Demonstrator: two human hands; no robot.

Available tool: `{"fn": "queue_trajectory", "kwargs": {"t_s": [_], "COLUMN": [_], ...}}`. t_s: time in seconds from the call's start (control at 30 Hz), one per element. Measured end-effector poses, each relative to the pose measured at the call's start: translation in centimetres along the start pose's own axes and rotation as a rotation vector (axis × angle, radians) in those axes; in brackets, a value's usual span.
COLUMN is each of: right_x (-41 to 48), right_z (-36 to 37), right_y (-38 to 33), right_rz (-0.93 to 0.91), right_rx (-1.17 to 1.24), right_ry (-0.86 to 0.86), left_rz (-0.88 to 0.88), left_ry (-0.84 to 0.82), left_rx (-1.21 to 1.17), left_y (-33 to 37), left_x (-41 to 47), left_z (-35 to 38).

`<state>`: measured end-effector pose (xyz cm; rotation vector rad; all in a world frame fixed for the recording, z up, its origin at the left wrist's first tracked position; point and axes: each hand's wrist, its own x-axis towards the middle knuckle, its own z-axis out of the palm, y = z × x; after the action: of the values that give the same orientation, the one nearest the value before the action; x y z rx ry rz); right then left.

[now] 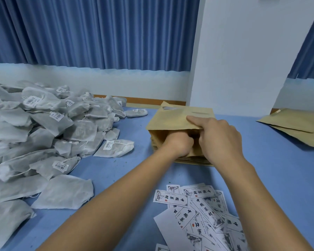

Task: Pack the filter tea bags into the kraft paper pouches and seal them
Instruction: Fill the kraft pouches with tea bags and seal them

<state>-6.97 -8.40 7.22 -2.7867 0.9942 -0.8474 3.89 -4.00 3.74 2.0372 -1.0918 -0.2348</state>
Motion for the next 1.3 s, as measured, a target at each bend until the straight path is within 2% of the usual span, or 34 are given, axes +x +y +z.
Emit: {"fn": "queue_trajectory", "kwargs": {"t_s": [0.07,0.1,0.2,0.23,0.27,0.3,0.33,0.43,0.5,0.57,0.67,0.73,0.8,0.87,0.9,0.97,1.03,1.07,1.13,1.17,1.23,1.3], "right_x": [0.0,0.0,0.0,0.1,0.1,0.1,0.1,0.0,0.0,0.0,0.0,0.0,0.0,0.0,0.0,0.1,0.1,0.1,0.0,0.1,0.1,0.1], "right_z": [0.2,0.3,0.6,0.7,0.7,0.7,0.7,0.8,0.9,0.9,0.9,0.9,0.9,0.8,0.7,0.7,0.7,0.6,0.4,0.3,0.2,0.2], "right_y": [0.2,0.2,0.1,0.0,0.0,0.0,0.0,0.1,0.1,0.1,0.1,0.1,0.2,0.1,0.1,0.1,0.0,0.0,0.1,0.1,0.2,0.2], "right_rz": [-0.005,-0.007,0.000,0.001,0.000,-0.002,-0.001,0.010,0.017,0.022,0.023,0.025,0.028,0.031,0.031,0.030,0.024,0.017,-0.002,-0.014,-0.038,-0.048], "right_rx": [0.011,0.008,0.001,0.000,-0.001,-0.003,-0.005,-0.009,-0.009,-0.015,-0.020,-0.020,-0.019,-0.012,-0.009,-0.009,-0.014,-0.011,0.010,0.025,0.038,0.041], "right_ry": [0.010,0.010,-0.004,-0.009,-0.016,-0.019,-0.019,-0.006,-0.001,-0.001,-0.004,-0.007,-0.008,-0.007,-0.009,-0.020,-0.035,-0.037,-0.032,-0.030,-0.041,-0.058], "left_rz": [0.130,0.255,0.622,0.634,0.563,0.421,0.239,-0.277,-0.385,-0.343,-0.195,-0.136,-0.082,0.107,0.253,0.594,0.839,0.888,0.817,0.700,0.436,0.339], "left_ry": [0.093,0.195,0.591,0.735,0.830,0.876,0.855,0.508,0.338,0.310,0.400,0.573,0.771,0.938,0.991,1.018,0.948,0.888,0.716,0.599,0.403,0.318], "left_rx": [0.217,0.315,0.201,0.148,0.110,0.089,0.116,0.389,0.492,0.514,0.415,0.191,-0.168,-0.370,-0.358,-0.098,0.250,0.380,0.570,0.616,0.659,0.621], "left_y": [-1.2,-2.1,-5.3,-6.4,-7.8,-9.2,-10.8,-15.2,-16.8,-17.3,-16.4,-15.3,-13.0,-10.5,-9.5,-8.3,-7.3,-6.9,-5.7,-4.9,-3.0,-1.2], "left_x": [-3.3,-4.8,-7.8,-8.3,-8.3,-8.1,-7.6,-6.3,-6.1,-5.9,-6.0,-6.3,-6.9,-7.7,-8.2,-9.1,-10.0,-10.4,-10.9,-11.0,-11.0,-9.9], "left_z": [-0.6,-1.0,-3.4,-4.4,-5.2,-6.0,-6.7,-7.8,-7.7,-7.2,-6.0,-5.2,-4.9,-5.3,-5.4,-5.4,-4.4,-3.7,-2.0,-1.3,-0.6,-0.4]}}
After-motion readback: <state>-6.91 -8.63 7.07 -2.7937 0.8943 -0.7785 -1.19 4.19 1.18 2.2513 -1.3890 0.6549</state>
